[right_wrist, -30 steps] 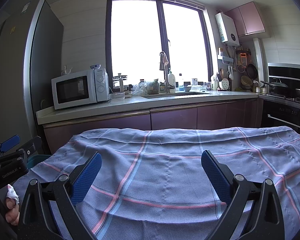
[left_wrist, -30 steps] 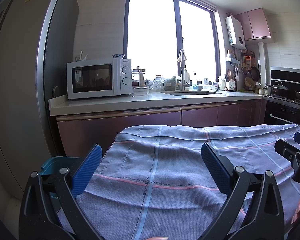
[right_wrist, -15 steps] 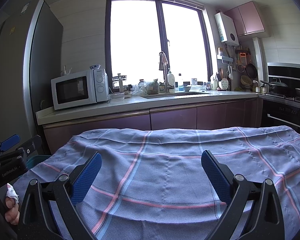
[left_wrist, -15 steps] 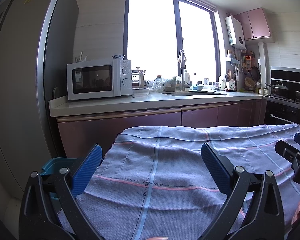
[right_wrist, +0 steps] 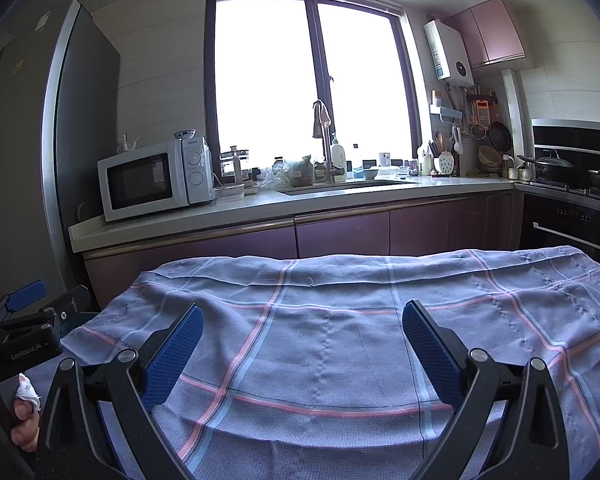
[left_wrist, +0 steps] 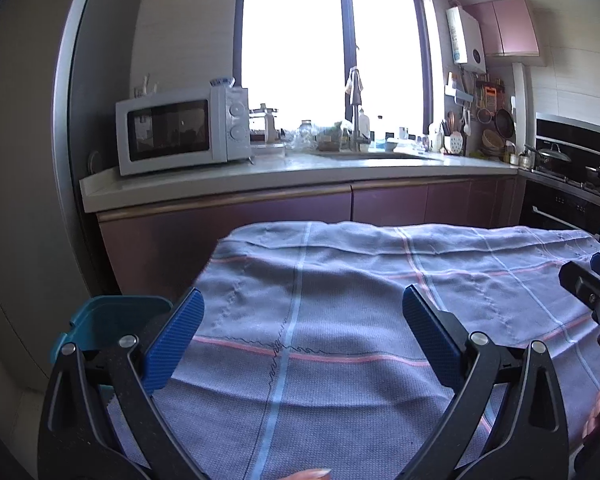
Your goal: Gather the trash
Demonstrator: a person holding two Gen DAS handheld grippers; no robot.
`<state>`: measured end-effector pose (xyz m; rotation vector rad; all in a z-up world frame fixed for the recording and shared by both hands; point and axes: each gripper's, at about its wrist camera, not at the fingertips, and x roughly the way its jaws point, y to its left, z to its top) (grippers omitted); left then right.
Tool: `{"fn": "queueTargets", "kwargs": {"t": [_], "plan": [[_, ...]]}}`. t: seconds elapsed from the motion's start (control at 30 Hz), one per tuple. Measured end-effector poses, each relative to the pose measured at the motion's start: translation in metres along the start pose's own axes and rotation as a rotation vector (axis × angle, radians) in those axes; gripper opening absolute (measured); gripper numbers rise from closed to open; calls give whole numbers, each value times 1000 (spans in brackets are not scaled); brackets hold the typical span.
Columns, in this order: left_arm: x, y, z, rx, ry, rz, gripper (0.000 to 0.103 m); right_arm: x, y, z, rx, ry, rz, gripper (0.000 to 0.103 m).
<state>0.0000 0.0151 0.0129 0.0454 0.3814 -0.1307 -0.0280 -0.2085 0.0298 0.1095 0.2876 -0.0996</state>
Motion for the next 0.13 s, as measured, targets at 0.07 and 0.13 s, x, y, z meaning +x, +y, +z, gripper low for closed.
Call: {"fn": "queueTargets", "kwargs": {"t": [0.07,0.13], "plan": [[20,1,2,-10,88,-28,98,3,-11,2,-1,21,-26,96],[44,2,5,-16,169,-47,98,8,-28,4,9,54,-61,96]]}}
